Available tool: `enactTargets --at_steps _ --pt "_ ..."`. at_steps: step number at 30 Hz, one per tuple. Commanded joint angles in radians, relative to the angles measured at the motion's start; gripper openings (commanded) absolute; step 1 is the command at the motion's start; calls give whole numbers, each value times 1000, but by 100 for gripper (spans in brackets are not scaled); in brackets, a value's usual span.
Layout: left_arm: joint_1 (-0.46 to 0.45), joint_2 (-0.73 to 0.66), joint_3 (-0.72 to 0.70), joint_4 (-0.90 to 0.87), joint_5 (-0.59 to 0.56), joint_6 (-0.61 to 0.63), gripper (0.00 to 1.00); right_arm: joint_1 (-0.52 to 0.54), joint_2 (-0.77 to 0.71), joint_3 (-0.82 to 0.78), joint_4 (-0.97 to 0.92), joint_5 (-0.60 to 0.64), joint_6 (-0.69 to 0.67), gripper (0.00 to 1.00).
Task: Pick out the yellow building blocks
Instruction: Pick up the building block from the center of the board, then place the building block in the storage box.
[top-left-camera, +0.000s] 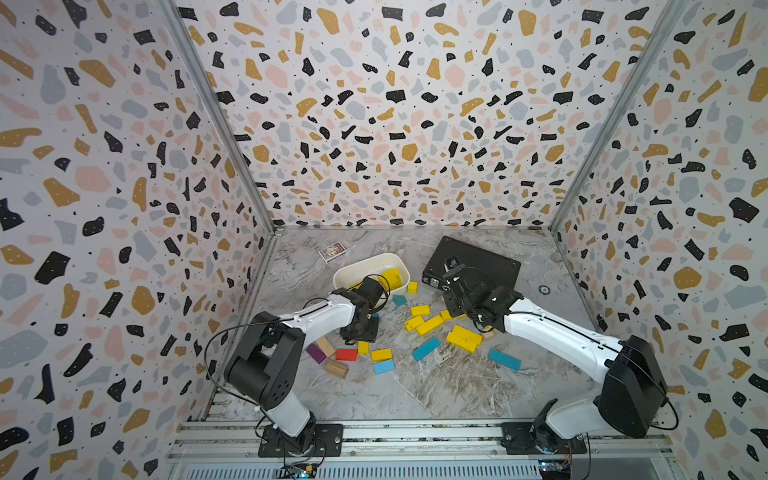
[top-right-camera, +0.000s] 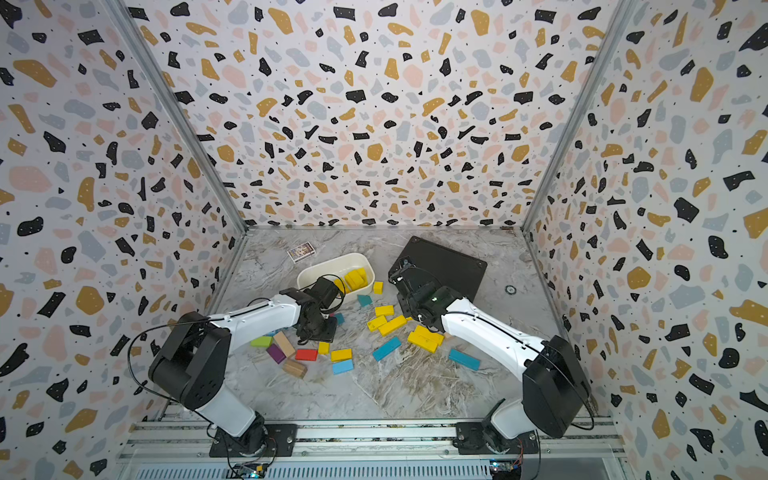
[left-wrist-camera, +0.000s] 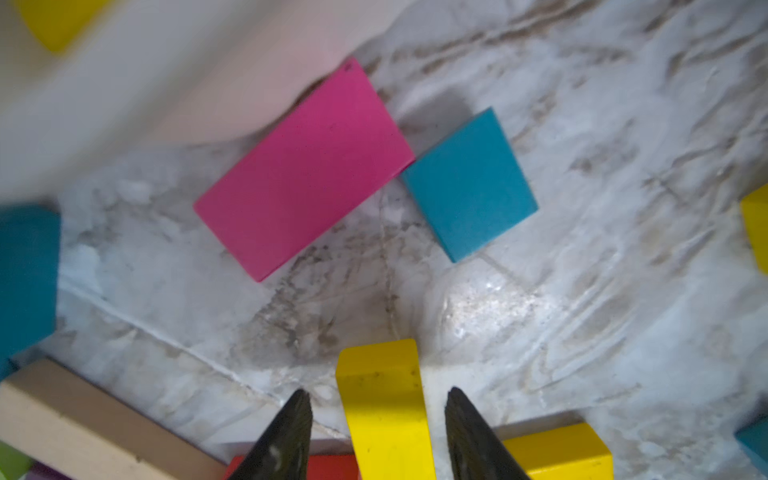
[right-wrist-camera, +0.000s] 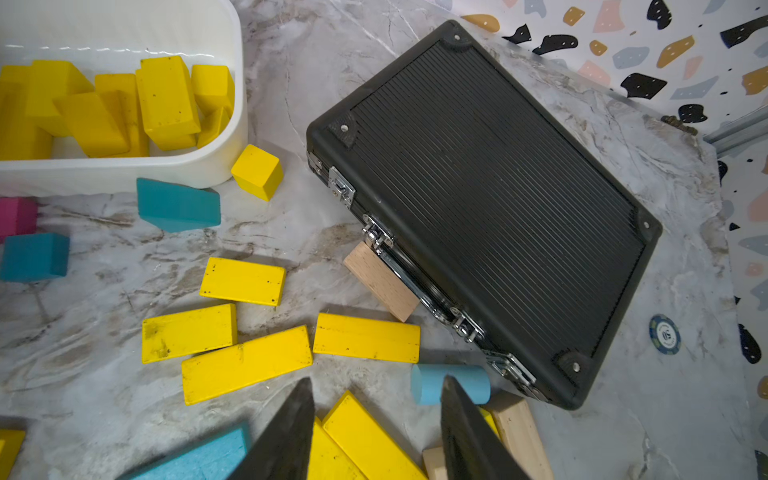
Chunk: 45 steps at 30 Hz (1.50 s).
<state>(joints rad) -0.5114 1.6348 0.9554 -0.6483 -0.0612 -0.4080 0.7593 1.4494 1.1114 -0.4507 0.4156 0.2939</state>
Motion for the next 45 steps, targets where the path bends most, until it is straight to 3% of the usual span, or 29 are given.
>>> enactTargets --at_steps 1,14,21,27,36,45 --pt "0 8 -28 12 8 -9 51 5 -47 -4 -27 5 24 51" --pt "-1 41 -20 31 17 8 30 5 -34 13 -29 3 24 51" --pt "0 -115 2 -41 -56 -11 26 5 -9 38 -21 -9 -11 51" --pt "11 -231 128 -31 -115 -38 24 5 8 45 -2 -42 -32 51" --pt "142 34 387 12 -74 -131 24 5 29 64 10 -81 -49 51" --pt "188 232 488 21 -51 -146 28 5 46 66 9 -107 -40 51"
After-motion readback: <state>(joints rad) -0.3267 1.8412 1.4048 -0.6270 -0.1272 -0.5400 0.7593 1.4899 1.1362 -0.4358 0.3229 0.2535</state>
